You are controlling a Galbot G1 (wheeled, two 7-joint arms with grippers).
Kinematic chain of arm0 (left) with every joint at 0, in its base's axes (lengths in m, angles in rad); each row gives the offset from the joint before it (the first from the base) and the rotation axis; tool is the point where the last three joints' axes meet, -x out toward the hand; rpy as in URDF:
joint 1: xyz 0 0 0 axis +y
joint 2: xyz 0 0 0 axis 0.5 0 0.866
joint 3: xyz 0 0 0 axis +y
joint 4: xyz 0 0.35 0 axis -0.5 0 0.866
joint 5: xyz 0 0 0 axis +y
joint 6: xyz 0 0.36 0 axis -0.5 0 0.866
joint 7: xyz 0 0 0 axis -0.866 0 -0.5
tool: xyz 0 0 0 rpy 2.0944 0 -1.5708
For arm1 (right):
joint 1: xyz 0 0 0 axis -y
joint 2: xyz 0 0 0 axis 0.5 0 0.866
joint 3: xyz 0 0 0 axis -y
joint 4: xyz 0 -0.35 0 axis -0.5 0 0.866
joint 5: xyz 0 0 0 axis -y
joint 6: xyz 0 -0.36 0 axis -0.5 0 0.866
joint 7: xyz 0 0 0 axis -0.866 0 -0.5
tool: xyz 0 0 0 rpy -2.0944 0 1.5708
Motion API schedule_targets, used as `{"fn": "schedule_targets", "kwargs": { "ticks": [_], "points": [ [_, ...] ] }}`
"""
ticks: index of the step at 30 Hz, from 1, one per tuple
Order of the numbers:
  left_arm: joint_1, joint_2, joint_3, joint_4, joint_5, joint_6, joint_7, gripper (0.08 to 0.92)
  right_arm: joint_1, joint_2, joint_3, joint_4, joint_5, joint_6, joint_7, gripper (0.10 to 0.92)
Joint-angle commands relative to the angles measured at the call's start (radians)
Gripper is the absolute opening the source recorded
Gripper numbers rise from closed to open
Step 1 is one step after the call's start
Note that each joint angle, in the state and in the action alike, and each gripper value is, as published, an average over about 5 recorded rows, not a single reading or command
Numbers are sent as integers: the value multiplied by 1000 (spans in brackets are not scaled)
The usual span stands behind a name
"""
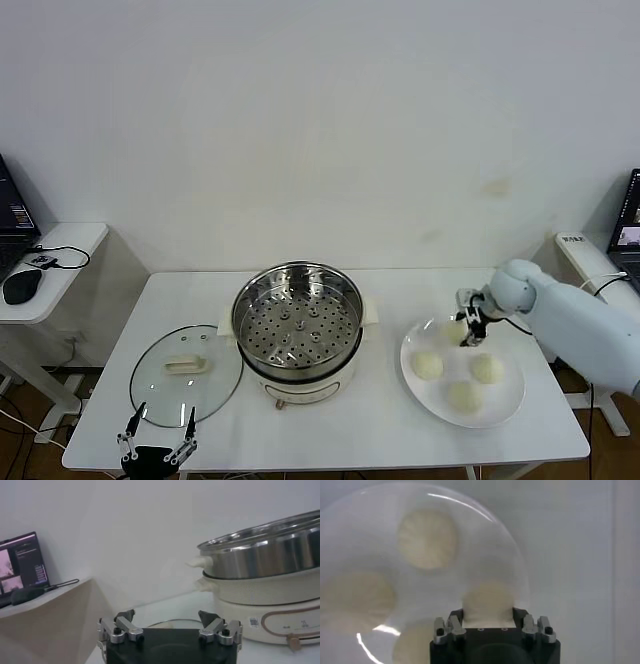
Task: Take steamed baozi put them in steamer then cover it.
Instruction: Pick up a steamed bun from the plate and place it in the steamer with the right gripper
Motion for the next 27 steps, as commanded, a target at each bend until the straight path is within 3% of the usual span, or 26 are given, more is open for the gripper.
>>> {"fn": "schedule_targets", "kwargs": {
  "ticks": [1,7,16,21,27],
  "points": [
    [-2,5,3,5,-4,-2,0,823,280,-71,-162,131,175,-2,-4,619],
    [-16,21,2,20,-19,-6,-2,823,558,5,-337,174,346,-1,-8,619],
    [-28,36,-12,32,-39,-9,-2,823,731,290,-457,84,472,85,12,619],
    [-26,37,-31,27,-51,-12,-1,823,702,452,-477,57,473,157,32,619],
    [-27,30,-44,12,-56,-10,1,823,652,579,-510,-6,339,306,34,619]
  ]
}}
